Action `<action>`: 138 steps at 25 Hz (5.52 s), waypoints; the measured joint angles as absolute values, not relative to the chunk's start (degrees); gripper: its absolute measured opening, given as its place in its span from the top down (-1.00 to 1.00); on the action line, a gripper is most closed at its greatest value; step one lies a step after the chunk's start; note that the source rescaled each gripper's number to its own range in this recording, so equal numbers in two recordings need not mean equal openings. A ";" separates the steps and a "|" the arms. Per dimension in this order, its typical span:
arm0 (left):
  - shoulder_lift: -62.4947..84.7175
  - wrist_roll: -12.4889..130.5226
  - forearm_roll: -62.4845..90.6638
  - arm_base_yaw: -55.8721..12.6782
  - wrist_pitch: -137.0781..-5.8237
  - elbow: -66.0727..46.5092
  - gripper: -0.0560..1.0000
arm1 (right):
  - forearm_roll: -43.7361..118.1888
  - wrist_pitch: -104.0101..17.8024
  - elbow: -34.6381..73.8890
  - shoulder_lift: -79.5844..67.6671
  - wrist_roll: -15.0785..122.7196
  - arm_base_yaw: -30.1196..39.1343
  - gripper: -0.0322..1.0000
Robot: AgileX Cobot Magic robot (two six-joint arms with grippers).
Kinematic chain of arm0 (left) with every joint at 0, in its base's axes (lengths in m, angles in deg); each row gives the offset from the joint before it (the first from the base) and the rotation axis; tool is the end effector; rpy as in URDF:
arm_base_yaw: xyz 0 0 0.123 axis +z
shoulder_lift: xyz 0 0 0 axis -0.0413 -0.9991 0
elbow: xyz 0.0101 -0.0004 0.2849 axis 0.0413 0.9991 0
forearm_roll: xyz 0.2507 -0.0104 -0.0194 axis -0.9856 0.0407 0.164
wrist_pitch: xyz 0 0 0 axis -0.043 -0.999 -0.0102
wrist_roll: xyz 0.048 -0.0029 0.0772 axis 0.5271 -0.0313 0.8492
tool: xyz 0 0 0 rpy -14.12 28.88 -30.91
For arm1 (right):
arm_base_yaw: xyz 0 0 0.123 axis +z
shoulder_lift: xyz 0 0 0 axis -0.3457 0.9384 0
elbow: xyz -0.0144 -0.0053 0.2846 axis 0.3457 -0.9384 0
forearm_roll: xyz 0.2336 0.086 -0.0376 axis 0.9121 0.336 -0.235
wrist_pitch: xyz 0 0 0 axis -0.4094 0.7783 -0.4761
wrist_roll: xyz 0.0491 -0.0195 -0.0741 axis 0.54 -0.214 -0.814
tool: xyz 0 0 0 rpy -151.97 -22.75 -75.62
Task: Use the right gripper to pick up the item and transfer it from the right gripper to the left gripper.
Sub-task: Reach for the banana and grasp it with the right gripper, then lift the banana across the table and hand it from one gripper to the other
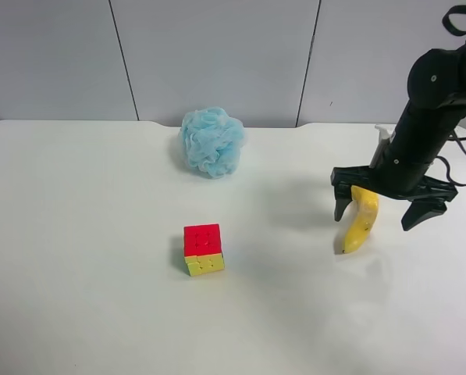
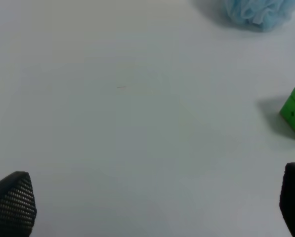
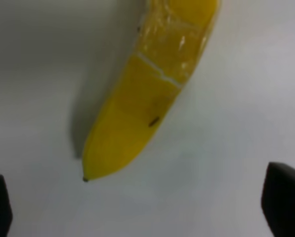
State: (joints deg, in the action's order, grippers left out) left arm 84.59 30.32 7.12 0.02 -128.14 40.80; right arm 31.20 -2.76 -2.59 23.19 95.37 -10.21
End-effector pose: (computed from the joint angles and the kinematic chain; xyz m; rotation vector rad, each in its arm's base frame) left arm -0.0072 -0.0088 0.2797 0.1418 2.0198 -0.1026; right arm 0.3024 0.0557 0.1576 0.2692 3.1169 0.0454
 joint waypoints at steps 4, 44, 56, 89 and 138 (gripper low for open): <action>84.59 30.32 7.12 0.02 -128.14 40.80 -1.00 | 31.20 -4.87 -2.54 26.50 95.55 -10.21 -1.00; 84.59 28.80 5.89 0.02 -128.14 40.80 -1.00 | 30.65 -7.66 -2.18 34.18 95.71 -10.10 0.91; 84.59 28.80 5.84 0.02 -128.14 40.80 -1.00 | 24.06 -3.54 -2.24 23.53 92.55 -10.04 0.91; 84.50 28.89 6.02 0.02 -128.14 40.80 -1.00 | 34.94 1.39 0.57 8.09 62.71 16.73 0.91; 17.78 49.41 -0.96 -43.52 -120.44 9.30 -1.00 | 42.29 10.65 10.15 10.18 58.89 21.96 0.91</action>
